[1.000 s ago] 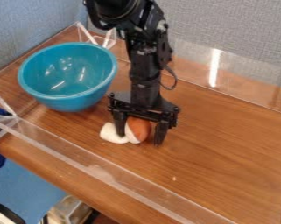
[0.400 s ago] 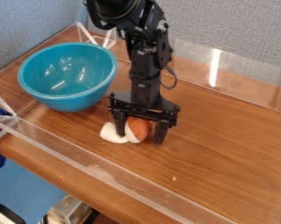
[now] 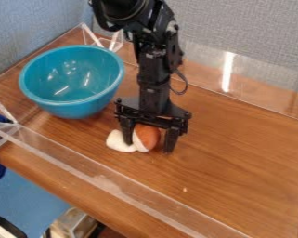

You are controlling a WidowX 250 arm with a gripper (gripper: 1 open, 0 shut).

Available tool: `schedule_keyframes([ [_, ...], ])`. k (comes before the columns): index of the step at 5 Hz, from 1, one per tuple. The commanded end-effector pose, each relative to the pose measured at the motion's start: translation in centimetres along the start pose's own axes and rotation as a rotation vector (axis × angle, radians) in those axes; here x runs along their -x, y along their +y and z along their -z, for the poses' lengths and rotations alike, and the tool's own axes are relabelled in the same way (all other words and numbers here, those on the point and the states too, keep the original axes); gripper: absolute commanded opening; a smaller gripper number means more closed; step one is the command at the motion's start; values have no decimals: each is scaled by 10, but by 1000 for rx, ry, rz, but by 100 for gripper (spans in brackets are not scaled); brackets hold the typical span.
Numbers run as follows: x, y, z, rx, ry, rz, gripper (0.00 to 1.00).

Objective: Put the mushroom in the blue bowl

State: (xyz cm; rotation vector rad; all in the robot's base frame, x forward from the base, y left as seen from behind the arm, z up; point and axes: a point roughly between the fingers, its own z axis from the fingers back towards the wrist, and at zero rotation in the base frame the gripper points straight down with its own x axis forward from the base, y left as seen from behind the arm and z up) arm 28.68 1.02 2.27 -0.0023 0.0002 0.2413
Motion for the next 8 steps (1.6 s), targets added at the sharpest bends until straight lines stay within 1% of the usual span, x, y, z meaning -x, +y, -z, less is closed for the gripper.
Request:
schedule_keyframes([
  [1,-10,3,3,10,-37,-21,100],
  [2,-11,3,3,11,-38,-26,0],
  [3,-9,4,0,11,-38,-27,0],
  [6,-2,6,-18,15,-37,-37,0],
  [8,3,8,-34,19,-40,-47,0],
])
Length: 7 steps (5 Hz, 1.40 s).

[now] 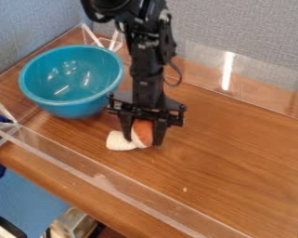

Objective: Put the mushroom in the blue bowl

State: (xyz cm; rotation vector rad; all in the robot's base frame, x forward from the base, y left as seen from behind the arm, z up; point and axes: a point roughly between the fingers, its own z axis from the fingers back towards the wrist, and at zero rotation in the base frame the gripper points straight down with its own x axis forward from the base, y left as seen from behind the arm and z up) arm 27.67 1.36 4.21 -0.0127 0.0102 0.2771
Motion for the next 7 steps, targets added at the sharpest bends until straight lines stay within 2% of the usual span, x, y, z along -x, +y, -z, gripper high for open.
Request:
schedule_keyframes([
  [1,-5,4,-39,28,-82,-41,0],
  [2,-7,11,-73,63,-124,-92,0],
  [3,-25,34,-100,85,-159,-189,0],
  [4,-44,66,-107,69,-173,-309,0],
  [5,-51,99,-103,49,-178,-449,0],
  [6,-65,108,-92,26,-179,-524,0],
  [7,-68,110,-85,-6,-188,-605,0],
])
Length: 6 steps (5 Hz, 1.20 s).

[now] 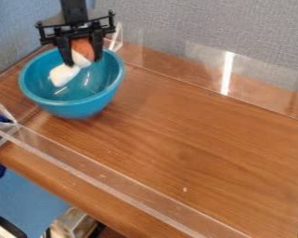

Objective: Put the mushroom in the blue bowl

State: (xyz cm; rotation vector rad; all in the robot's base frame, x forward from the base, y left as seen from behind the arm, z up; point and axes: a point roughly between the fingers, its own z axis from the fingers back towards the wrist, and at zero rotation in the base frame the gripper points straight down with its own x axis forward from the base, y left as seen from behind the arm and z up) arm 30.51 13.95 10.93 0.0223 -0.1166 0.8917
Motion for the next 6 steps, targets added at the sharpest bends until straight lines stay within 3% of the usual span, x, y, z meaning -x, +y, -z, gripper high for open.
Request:
schedule_keyframes([
  [1,-8,-8,-10,-1,-61,-27,0],
  [3,-13,-11,-6,-46,-88,-117,0],
  [6,-11,-16,-11,-85,-121,-163,0],
])
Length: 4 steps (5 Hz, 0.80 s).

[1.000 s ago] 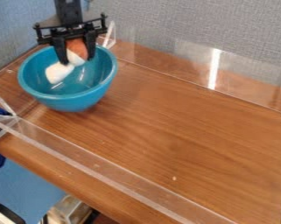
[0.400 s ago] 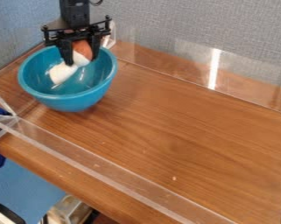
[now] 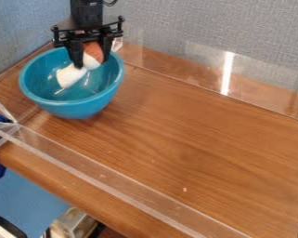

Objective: Put the mushroom in the blue bowl

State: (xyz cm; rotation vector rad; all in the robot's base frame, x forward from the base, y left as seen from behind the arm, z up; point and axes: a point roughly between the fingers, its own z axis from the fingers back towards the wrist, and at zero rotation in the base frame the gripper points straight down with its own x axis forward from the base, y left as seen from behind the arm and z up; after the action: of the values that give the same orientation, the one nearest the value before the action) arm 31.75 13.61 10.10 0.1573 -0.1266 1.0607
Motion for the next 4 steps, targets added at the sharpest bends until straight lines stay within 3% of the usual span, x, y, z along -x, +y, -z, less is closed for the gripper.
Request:
schedule_keyframes([
  [1,-7,-4,-18,32,-51,-4,100],
  [4,-2,-5,-13,8,-58,0,100],
])
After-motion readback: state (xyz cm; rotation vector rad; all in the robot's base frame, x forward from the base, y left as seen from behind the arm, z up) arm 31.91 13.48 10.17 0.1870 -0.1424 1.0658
